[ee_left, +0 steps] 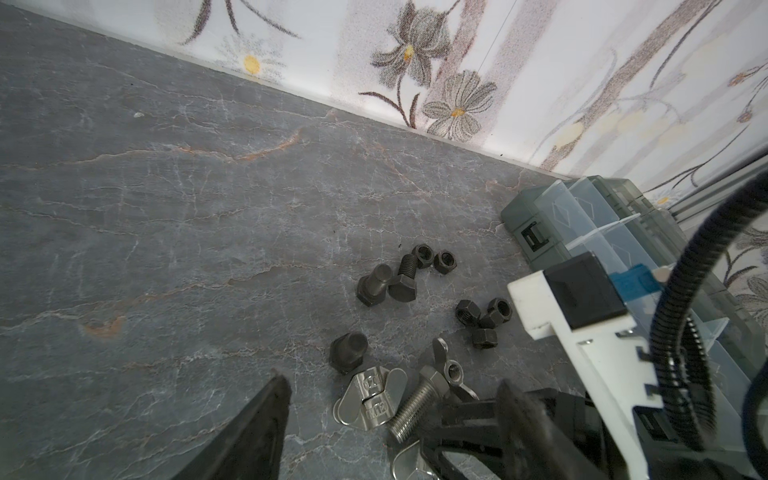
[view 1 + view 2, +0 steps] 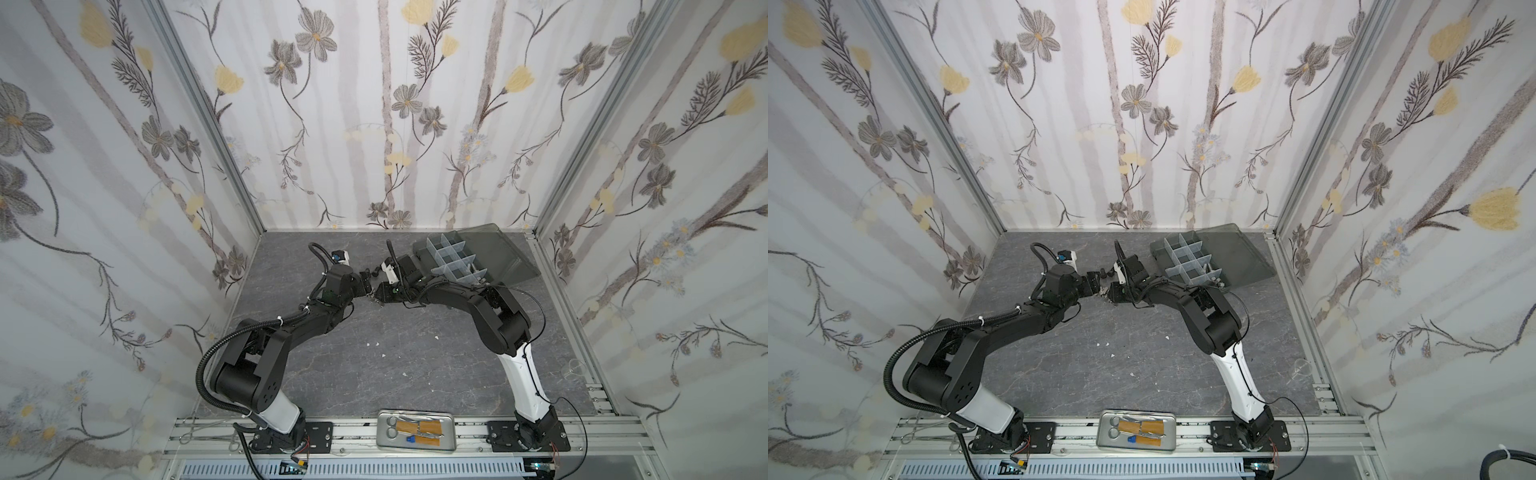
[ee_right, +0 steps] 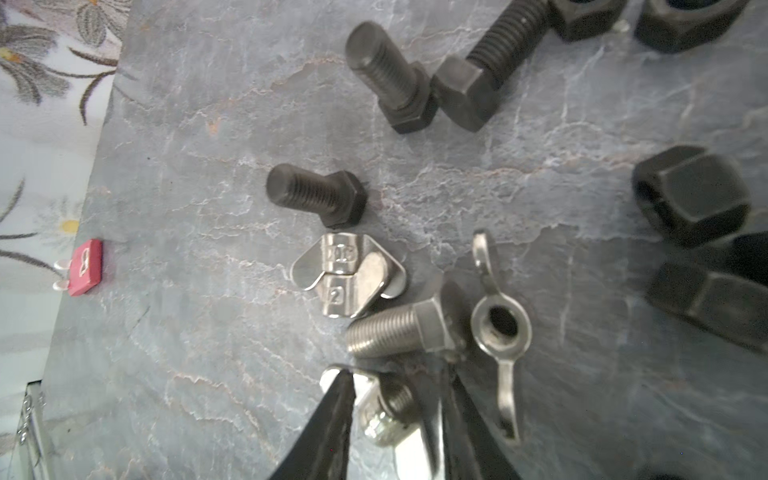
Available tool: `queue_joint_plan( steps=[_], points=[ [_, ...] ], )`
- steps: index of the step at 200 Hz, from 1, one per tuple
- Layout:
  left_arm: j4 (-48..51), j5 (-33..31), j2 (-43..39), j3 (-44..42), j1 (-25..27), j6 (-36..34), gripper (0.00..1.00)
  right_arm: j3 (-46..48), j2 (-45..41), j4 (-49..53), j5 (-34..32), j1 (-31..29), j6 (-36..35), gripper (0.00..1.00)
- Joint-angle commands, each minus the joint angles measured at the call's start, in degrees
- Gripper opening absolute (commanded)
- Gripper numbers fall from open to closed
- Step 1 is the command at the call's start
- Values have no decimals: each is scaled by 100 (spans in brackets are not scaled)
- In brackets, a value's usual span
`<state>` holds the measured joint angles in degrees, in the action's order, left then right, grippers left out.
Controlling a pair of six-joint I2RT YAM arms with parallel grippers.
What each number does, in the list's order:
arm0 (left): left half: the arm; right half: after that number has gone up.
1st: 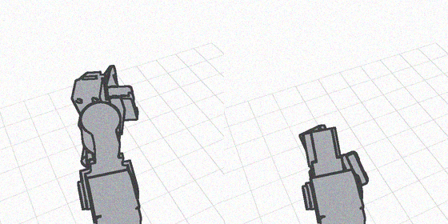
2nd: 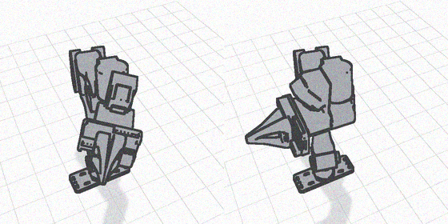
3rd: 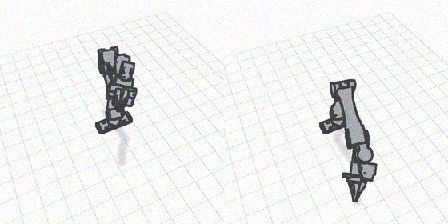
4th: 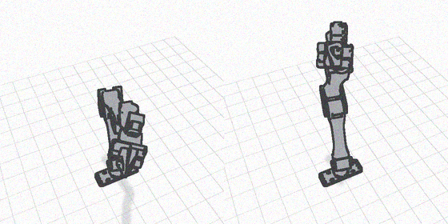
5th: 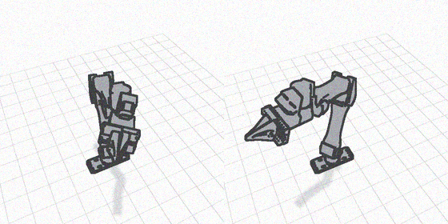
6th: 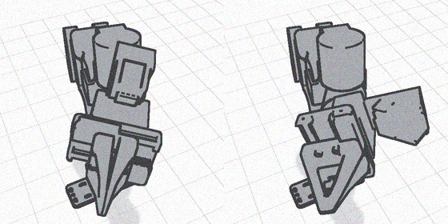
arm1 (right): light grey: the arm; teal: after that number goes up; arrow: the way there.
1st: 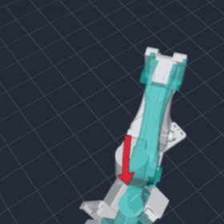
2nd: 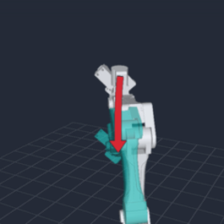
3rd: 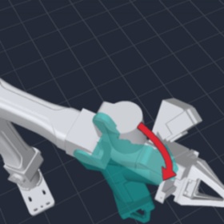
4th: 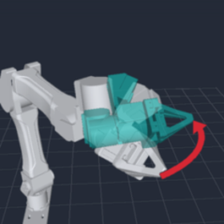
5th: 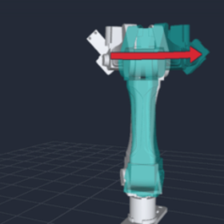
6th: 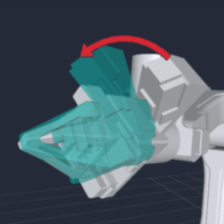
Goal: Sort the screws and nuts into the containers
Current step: 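Lower the right gripper onto another silver hex bolt and close on it, then carry the silver bolt in the right gripper over the bolt compartment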
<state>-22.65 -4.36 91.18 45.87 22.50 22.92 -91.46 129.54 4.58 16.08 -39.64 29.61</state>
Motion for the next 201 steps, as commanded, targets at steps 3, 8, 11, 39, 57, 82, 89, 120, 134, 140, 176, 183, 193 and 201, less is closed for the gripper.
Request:
queue_joint_plan(
  steps=[3,8,11,39,57,82,89,120,134,140,176,183,193,201],
  points=[
    [-144,18,-12,36,-18,-7,78,-115,150,-36,-197,-11,130,40],
    [-156,18,-12,36,-13,2,78,-153,185,-45,-208,-14,124,40],
    [-160,29,-12,29,-17,2,78,-186,205,-33,-236,-22,119,40],
    [-182,96,5,17,-22,20,79,-418,397,37,-606,-70,111,43],
    [-186,274,18,45,-20,-72,79,-590,544,125,-765,-79,113,46],
    [-307,344,-79,-33,-25,-132,81,-803,726,329,-1003,-88,98,41],
    [-329,347,-90,-44,-28,-138,81,-841,748,365,-1073,-88,96,36],
    [-309,382,-84,-43,-23,-156,82,-847,715,389,-1194,-97,96,21],
    [-314,373,-61,-60,-27,-147,82,-840,696,404,-1212,-97,63,16],
    [-315,374,-54,-59,-26,-147,82,-832,675,411,-1203,-98,45,15],
    [-355,399,-29,-58,-26,-147,82,-721,453,314,-1159,-130,-157,9],
    [-353,400,-28,-61,-27,-152,83,-653,362,265,-1134,-133,-188,8],
    [-352,382,-36,-63,-28,-148,83,-516,200,126,-1047,-132,-271,8],
    [-361,368,-50,-68,-27,-161,83,-395,50,30,-986,-132,-326,7]
  ],
)
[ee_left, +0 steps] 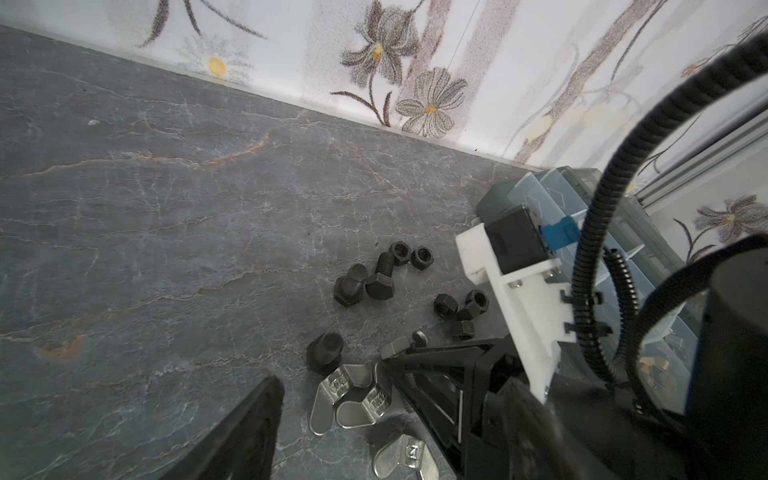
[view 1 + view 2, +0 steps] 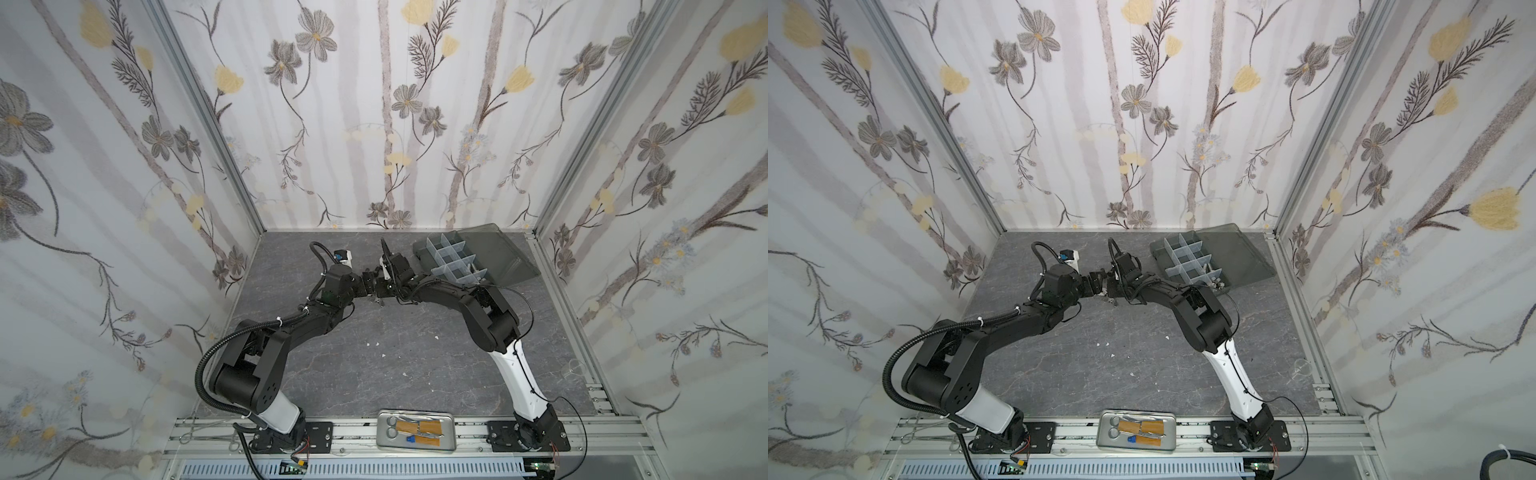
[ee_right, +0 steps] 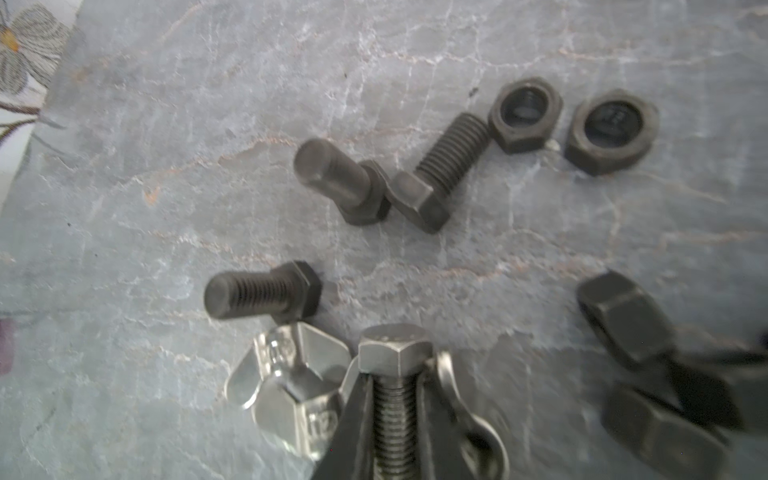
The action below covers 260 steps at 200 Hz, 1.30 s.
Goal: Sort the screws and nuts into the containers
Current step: 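Carry the silver bolt in the right gripper over the bolt compartment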
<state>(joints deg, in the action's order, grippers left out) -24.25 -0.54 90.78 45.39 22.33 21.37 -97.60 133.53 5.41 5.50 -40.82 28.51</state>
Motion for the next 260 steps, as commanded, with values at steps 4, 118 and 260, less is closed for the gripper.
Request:
queue_joint_plan(
  steps=[4,118,260],
  points=[
    [-203,-13,-17,-22,-9,-10,83,279,-421,-83,78,-16,-245,6],
    [-1722,2277,-458,-349,88,-786,87,1660,-2408,-515,1298,645,-1057,1],
    [-1292,2627,771,1265,1513,-1965,100,1695,-2628,898,-177,3321,-2253,3]
  ],
)
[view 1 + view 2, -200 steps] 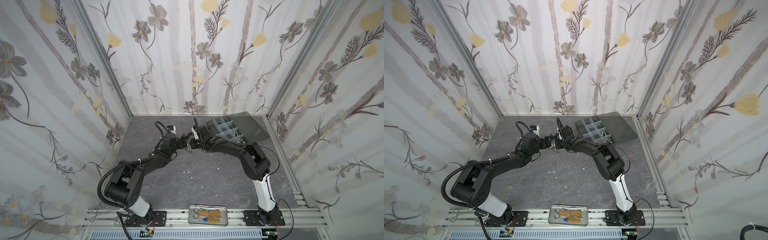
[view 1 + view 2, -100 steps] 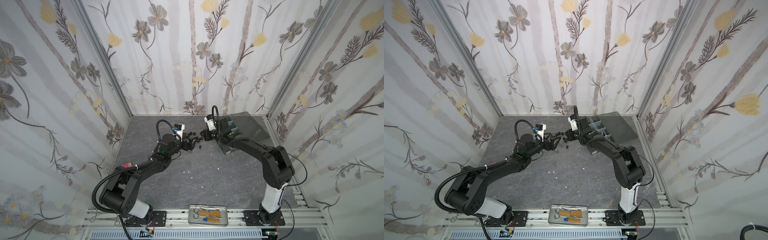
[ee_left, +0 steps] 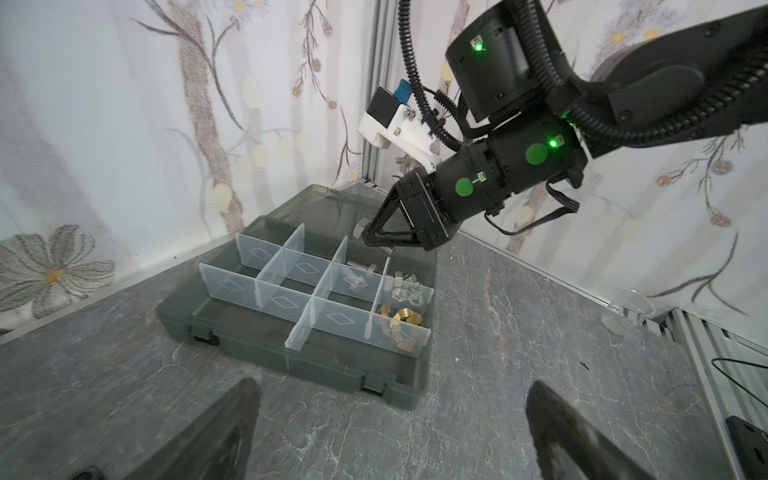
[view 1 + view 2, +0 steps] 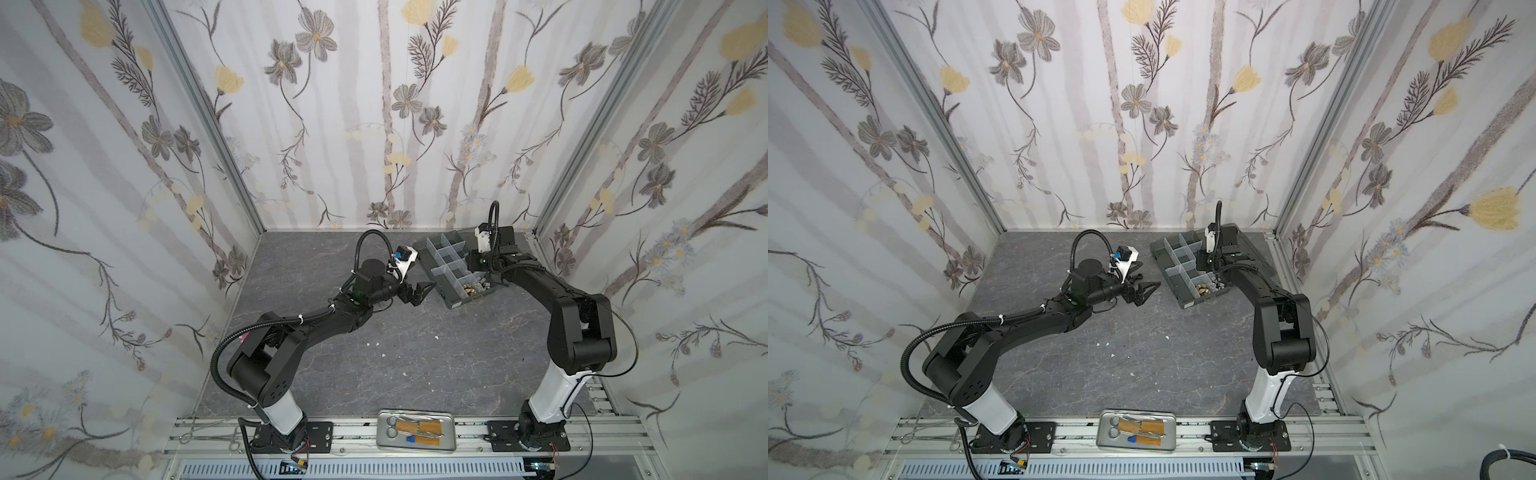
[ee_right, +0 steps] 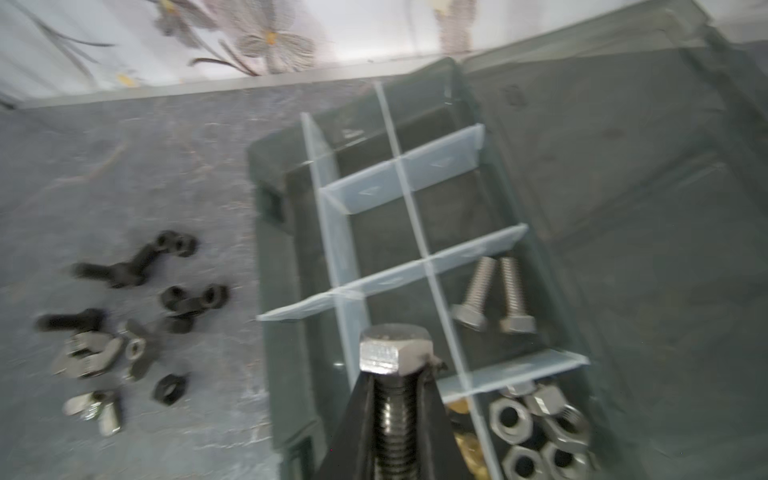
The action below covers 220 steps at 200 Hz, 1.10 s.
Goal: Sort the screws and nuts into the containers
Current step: 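Carry the silver bolt in the right gripper over the bolt compartment, then open the right gripper to release the bolt beside the other bolts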
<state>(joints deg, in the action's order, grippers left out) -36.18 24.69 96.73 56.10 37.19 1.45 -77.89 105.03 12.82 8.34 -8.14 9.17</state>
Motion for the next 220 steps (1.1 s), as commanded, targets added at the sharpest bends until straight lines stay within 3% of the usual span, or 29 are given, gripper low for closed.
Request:
queue_joint_plan(
  steps=[1,52,112,161,220],
  points=[
    [-99,105,187,201,30,33,100,-300,243,167,-481,60,-319,3],
    [-464,-182,228,172,33,153,100,-1123,1119,378,-771,181,-237,3],
    [-613,-641,158,7,29,153,100,-1224,1463,401,-650,212,-196,10],
    [-633,-805,133,-77,32,166,100,-1028,1261,423,-665,209,-170,33],
    [-405,-1760,0,-120,-144,677,100,-459,356,65,-648,-2,-140,35]
  ],
)
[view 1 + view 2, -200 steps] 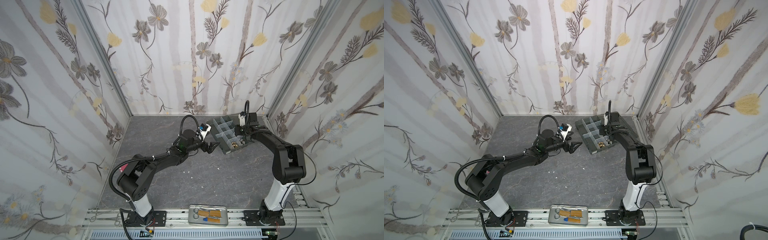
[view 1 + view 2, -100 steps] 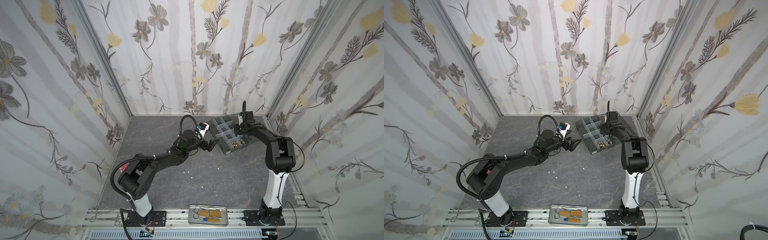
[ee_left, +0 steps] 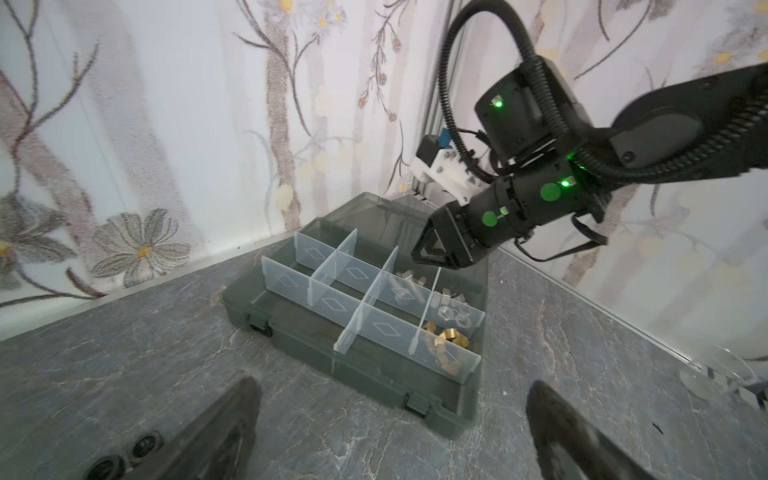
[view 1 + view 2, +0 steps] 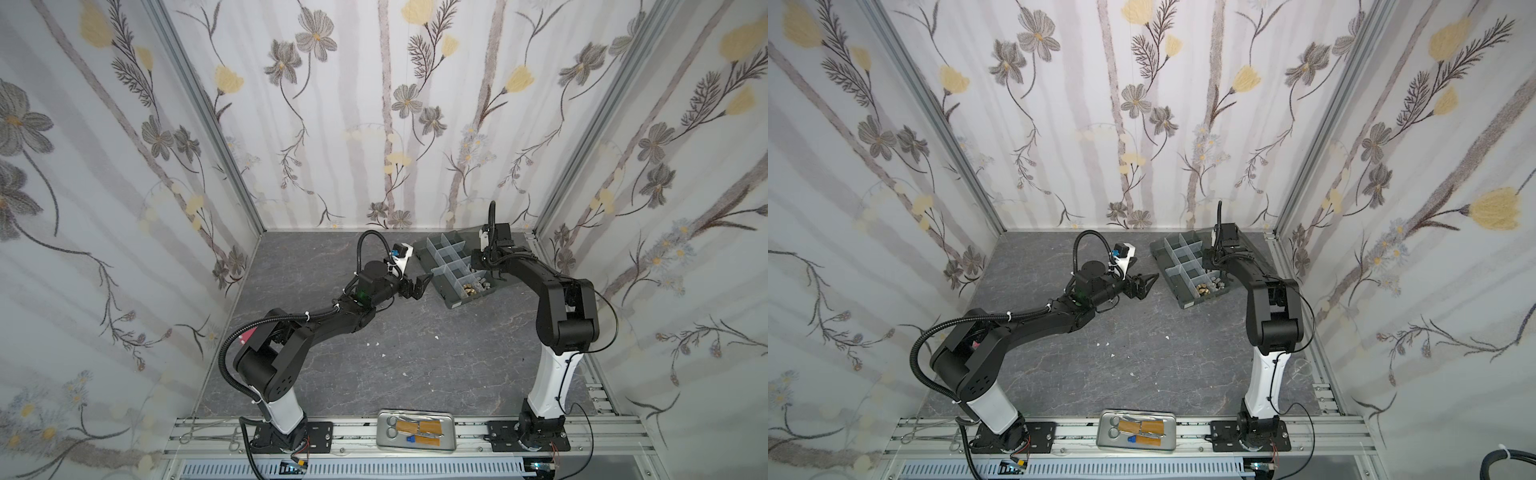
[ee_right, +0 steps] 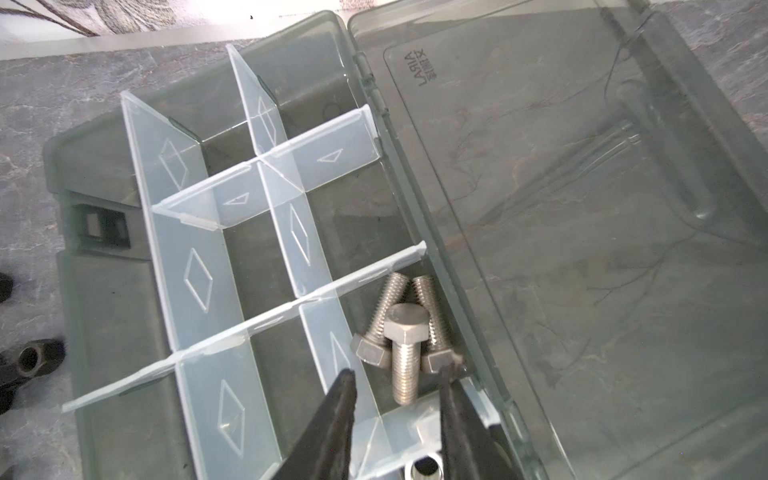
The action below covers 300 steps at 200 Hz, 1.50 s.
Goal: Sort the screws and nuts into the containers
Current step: 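Open the right gripper to release the bolt beside the other bolts, then return the right gripper to the pile and grasp a silver wing nut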
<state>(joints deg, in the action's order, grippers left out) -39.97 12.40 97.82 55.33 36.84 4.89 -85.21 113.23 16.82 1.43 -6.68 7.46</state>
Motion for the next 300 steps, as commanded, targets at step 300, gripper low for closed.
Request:
queue_joint_plan(
  steps=[300],
  points=[
    [-646,-1320,-1711,-2405,-949,583,100,-1213,2107,-1069,684,-3182,130,27]
  ],
)
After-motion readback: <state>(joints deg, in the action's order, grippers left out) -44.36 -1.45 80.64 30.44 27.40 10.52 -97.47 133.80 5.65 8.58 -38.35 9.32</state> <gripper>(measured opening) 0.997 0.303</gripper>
